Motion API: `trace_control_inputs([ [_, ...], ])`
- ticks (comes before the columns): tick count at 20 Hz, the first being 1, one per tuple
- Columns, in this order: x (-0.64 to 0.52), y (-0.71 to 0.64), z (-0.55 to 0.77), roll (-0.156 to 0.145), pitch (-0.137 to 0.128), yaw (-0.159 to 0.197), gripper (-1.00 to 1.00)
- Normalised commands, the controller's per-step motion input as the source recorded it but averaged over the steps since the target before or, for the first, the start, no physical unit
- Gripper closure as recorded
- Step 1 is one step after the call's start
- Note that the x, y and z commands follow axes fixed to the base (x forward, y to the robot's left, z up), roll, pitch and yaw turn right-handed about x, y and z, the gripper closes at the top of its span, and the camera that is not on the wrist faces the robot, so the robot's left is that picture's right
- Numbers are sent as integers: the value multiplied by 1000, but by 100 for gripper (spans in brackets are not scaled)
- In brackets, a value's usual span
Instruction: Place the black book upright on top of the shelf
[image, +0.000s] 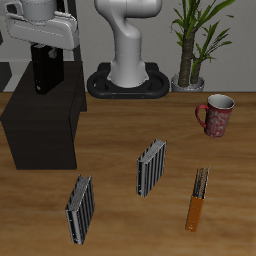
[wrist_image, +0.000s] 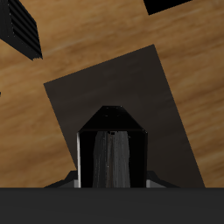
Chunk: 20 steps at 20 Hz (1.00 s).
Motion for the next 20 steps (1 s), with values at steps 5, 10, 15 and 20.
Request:
trace_control_inputs([
  [5,62,-126,-228,-37,25,-15,100],
  [10,50,-31,-236,-20,37,-14,100],
  [15,-1,-27,-149,-41,32,-11,-100],
  [20,-27,-71,-71,-15,7,-29,-100],
])
